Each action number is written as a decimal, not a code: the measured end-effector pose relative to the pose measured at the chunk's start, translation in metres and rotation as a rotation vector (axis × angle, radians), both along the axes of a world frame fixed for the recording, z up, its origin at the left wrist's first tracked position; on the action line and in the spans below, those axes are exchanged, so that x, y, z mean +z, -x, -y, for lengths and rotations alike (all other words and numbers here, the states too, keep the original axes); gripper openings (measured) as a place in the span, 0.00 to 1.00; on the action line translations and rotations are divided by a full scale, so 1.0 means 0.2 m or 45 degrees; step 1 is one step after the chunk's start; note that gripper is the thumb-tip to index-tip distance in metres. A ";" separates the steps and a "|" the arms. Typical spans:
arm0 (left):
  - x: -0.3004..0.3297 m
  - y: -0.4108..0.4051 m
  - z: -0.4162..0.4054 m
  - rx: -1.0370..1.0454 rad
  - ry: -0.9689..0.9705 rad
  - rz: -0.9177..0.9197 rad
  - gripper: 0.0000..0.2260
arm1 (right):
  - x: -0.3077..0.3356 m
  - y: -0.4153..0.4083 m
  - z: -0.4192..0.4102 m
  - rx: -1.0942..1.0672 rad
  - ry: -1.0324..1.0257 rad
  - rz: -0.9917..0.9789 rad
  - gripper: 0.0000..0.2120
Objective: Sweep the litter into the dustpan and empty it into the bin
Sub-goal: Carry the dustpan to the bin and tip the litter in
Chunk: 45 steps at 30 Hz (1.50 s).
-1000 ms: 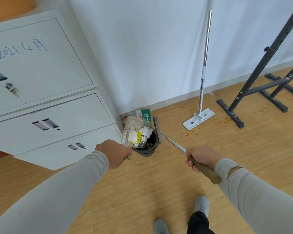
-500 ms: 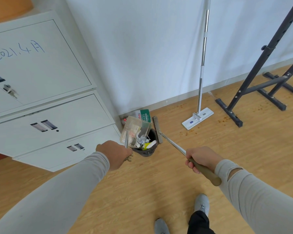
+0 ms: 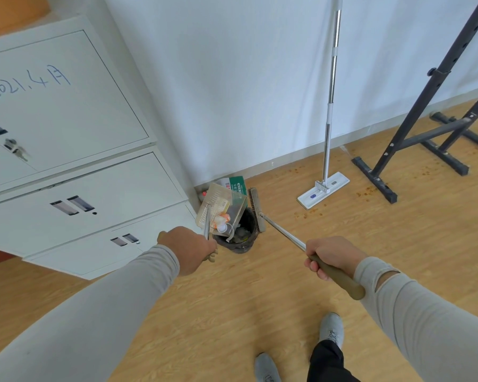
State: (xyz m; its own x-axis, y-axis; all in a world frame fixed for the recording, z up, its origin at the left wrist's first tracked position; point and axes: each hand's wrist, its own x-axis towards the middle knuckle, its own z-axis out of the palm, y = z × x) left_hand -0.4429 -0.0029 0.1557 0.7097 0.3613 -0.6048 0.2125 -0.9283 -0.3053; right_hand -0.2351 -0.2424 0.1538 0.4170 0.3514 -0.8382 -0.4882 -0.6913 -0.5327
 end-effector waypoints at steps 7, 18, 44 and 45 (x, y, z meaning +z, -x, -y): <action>0.01 -0.01 0.01 0.006 0.021 0.008 0.12 | 0.01 0.01 -0.01 0.019 -0.013 -0.002 0.06; 0.03 -0.01 0.06 0.061 0.021 -0.054 0.14 | 0.00 0.00 -0.01 0.007 -0.016 -0.017 0.05; 0.02 0.04 0.23 -0.143 -0.074 -0.246 0.15 | -0.02 0.06 0.07 -0.023 -0.026 -0.028 0.04; 0.02 0.04 0.22 -0.136 -0.069 -0.244 0.15 | -0.02 0.06 0.07 -0.024 -0.031 -0.032 0.04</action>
State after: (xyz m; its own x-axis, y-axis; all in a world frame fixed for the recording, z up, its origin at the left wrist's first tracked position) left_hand -0.4513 -0.0477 0.1603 0.6197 0.3257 -0.7141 0.0471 -0.9236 -0.3804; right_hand -0.2480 -0.2560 0.1503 0.4031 0.3638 -0.8397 -0.5144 -0.6688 -0.5367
